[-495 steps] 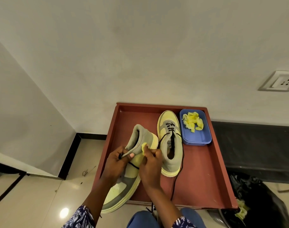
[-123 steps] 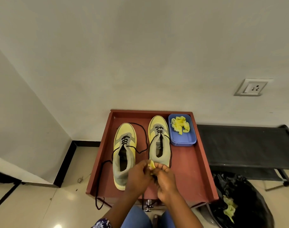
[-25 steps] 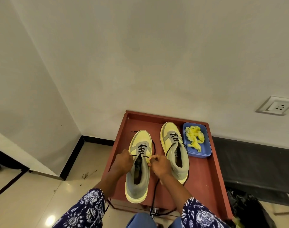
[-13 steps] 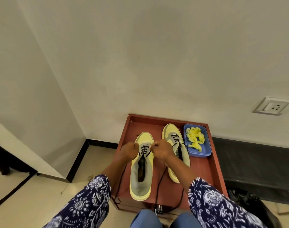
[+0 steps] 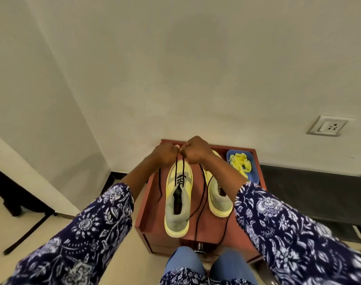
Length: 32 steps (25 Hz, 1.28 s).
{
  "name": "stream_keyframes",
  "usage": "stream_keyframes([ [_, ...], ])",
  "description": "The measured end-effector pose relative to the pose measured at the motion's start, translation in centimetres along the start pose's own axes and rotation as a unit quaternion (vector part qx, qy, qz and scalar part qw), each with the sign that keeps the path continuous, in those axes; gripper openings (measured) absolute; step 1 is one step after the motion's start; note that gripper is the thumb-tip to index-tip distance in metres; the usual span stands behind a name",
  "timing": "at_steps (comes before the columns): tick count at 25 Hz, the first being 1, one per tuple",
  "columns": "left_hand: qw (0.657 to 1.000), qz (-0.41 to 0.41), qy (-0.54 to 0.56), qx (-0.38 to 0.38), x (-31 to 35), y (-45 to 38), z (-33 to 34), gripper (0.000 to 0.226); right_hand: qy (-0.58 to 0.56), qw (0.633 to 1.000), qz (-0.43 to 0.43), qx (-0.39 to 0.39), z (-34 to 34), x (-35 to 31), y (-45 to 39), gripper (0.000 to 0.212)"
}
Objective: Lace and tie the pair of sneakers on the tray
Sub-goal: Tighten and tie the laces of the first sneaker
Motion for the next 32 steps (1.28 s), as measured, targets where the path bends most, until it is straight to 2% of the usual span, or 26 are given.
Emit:
stream_keyframes([
  [3,0.999,0.028,0.023,0.014,1.8,0.2,-1.7,0.036,0.01,1.0,-0.016,-0.001,-1.8,-2.2,0.9,0.014],
  [11,0.995,0.06,0.058,0.049,6.9,0.9,-5.9,0.035,-0.028,0.998,-0.047,0.024,-7.1,-7.3,4.0,0.019],
  [16,0.989,0.097,0.067,0.089,10.1,1.4,-9.1,0.035,-0.031,0.995,-0.083,0.055,-10.2,-10.6,5.8,0.008],
  [22,0.976,0.145,0.061,0.147,14.1,2.4,-12.5,0.037,-0.019,0.984,-0.145,0.102,-13.8,-14.3,8.8,0.01],
  [27,0.954,0.162,0.125,0.219,15.7,2.6,-14.0,0.032,0.0,0.975,-0.168,0.145,-15.3,-15.5,9.8,0.019],
  [32,0.92,0.163,0.222,0.278,15.0,3.0,-13.9,0.031,-0.037,0.963,-0.181,0.195,-15.0,-14.7,9.9,0.012],
])
Point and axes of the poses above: each hand's wrist, its own y-axis away from the middle knuckle, its own z-axis out of the palm, x = y × z, the point moved 2 cm from there along -y, towards the middle knuckle, and after that the axes turned 11 degrees about z, right-handed, at the moved point
